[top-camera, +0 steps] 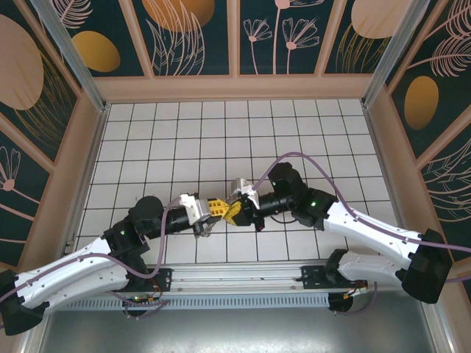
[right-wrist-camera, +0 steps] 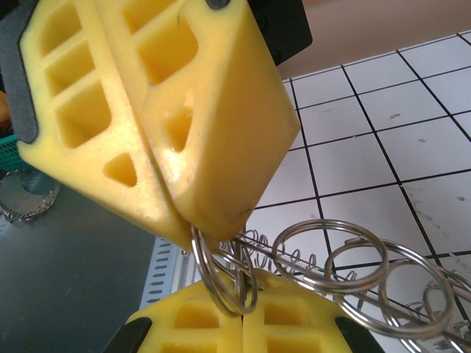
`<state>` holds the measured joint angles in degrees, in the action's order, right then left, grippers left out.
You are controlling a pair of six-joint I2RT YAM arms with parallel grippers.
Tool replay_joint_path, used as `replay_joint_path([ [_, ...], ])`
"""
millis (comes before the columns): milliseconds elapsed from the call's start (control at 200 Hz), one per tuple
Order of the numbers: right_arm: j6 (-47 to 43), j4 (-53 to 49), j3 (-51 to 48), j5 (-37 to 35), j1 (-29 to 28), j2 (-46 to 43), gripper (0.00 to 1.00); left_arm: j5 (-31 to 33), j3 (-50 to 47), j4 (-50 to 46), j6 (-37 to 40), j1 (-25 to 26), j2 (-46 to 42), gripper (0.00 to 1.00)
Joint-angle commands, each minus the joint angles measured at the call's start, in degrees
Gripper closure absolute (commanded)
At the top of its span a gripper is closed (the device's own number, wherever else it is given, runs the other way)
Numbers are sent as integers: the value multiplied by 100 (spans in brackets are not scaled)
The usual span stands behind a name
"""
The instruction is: Put the keys on the keyring
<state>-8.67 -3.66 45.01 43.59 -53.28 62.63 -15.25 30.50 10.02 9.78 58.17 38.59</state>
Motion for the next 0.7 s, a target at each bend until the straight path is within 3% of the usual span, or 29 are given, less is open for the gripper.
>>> replay_joint_path([
  [0,-17,110,17,106,-87,-25,100,-166,104,677,-101,-25,-115,100],
  [696,172,853,-248,-81,-87,-585,100,-250,30,674,-166,-21,-247,100],
])
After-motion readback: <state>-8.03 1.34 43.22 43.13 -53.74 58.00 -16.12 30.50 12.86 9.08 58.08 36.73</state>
